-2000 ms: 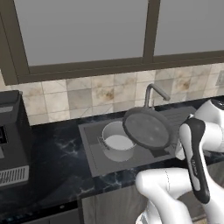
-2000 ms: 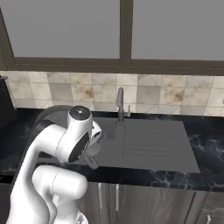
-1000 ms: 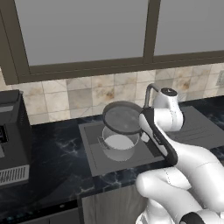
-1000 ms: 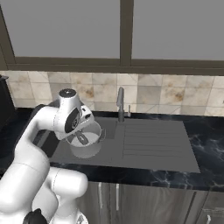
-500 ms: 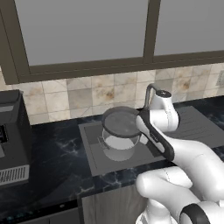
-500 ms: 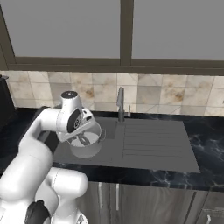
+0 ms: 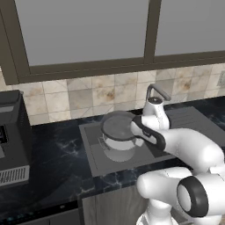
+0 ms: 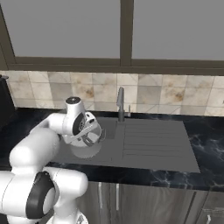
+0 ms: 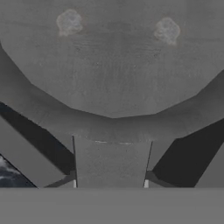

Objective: Move the pot and pan from the stove into the sink.

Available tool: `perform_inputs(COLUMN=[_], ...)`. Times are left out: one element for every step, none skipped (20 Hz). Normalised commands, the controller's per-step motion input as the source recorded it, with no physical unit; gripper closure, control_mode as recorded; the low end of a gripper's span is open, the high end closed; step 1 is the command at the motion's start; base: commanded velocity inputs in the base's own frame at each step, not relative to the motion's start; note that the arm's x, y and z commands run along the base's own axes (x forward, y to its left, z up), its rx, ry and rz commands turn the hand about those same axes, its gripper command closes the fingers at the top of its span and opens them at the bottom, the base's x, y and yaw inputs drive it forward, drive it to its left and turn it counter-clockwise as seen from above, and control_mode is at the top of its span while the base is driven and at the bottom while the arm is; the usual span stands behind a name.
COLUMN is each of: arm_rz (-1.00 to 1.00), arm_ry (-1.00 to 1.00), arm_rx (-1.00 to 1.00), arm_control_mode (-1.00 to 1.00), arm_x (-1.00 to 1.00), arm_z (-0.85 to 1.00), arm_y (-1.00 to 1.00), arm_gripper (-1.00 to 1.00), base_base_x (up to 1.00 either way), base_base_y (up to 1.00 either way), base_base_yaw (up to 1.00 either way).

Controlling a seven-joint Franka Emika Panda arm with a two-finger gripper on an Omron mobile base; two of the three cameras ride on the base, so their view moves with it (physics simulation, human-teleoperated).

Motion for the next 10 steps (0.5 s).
perform_inputs(arm_rz=[0.00,0.00,0.00,0.00,0.00,0.00,0.00,0.00,0.00,0.00], arm_ry=[0.06,0.05,0.05,0.05,0.05,0.04,0.04,0.03,0.03,0.02], arm_rx=[-0.01,-0.01,-0.01,-0.01,-0.01,-0.01,-0.01,-0.01,-0.01,-0.02], arm_control_mode=[-1.00,-1.00,-1.00,-1.00,-1.00,-1.00,-1.00,-1.00,-1.00,-1.00], arm_x=[0.64,0.62,0.59,0.59,0.57,0.56,0.55,0.54,0.50,0.48], arm_z=[-0.29,-0.30,-0.31,-0.31,-0.31,-0.29,-0.28,-0.26,-0.28,-0.30], arm_y=[0.00,0.00,0.00,0.00,0.00,0.00,0.00,0.00,0.00,0.00], arm_gripper=[1.00,1.00,1.00,1.00,1.00,1.00,1.00,1.00,1.00,1.00], base_base_x=[0.00,0.00,0.00,0.00,0.00,0.00,0.00,0.00,0.00,0.00], base_base_y=[0.00,0.00,0.00,0.00,0.00,0.00,0.00,0.00,0.00,0.00], base_base_yaw=[0.00,0.00,0.00,0.00,0.00,0.00,0.00,0.00,0.00,0.00])
